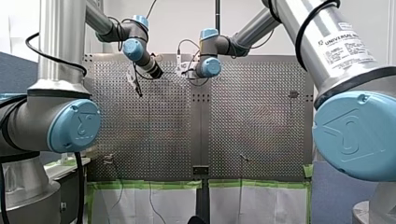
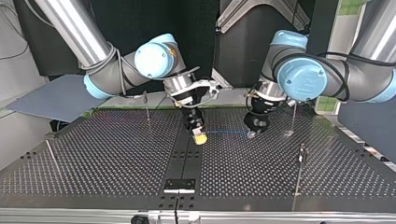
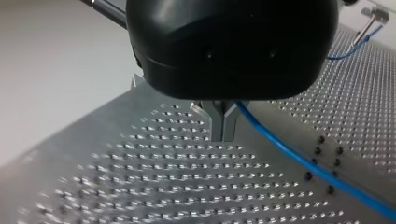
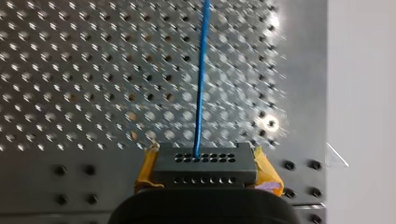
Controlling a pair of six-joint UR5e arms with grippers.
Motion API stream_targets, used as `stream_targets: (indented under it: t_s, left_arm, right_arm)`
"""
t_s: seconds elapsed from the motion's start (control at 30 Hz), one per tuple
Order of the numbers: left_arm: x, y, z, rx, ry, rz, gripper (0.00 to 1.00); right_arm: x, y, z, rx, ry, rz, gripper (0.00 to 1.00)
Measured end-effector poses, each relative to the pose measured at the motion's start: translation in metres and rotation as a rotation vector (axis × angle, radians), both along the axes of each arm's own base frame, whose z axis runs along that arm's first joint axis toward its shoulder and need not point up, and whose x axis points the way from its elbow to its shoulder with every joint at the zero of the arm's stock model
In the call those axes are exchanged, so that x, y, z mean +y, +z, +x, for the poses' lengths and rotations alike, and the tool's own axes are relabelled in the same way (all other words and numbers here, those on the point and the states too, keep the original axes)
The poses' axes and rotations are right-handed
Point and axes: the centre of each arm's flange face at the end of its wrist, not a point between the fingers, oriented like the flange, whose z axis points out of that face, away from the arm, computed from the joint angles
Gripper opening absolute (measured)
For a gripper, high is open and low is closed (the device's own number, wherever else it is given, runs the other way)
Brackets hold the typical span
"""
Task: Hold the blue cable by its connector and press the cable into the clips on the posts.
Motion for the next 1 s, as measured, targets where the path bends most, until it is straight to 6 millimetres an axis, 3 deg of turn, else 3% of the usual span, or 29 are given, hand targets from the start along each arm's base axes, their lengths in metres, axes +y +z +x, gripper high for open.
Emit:
stream_targets:
  t_s: [0.3,0.77,1.0]
  left_arm:
    - [0.011,0.011,-0.022,-0.043,0.067,0.077,0.00]
    - [0.029,-0.002,-0.036,-0.012,0.177,0.165,0.00]
    - [0.039,0.012,-0.046,-0.038,0.241,0.185,0.00]
  right_arm:
    - [0.008,-0.010,0.014,-0.007,0.085,-0.002,0.00]
    - [0.017,-0.006,0.021,-0.012,0.115,-0.010,0.00]
    - [0.024,0.002,0.024,-0.022,0.125,-0.020,0.00]
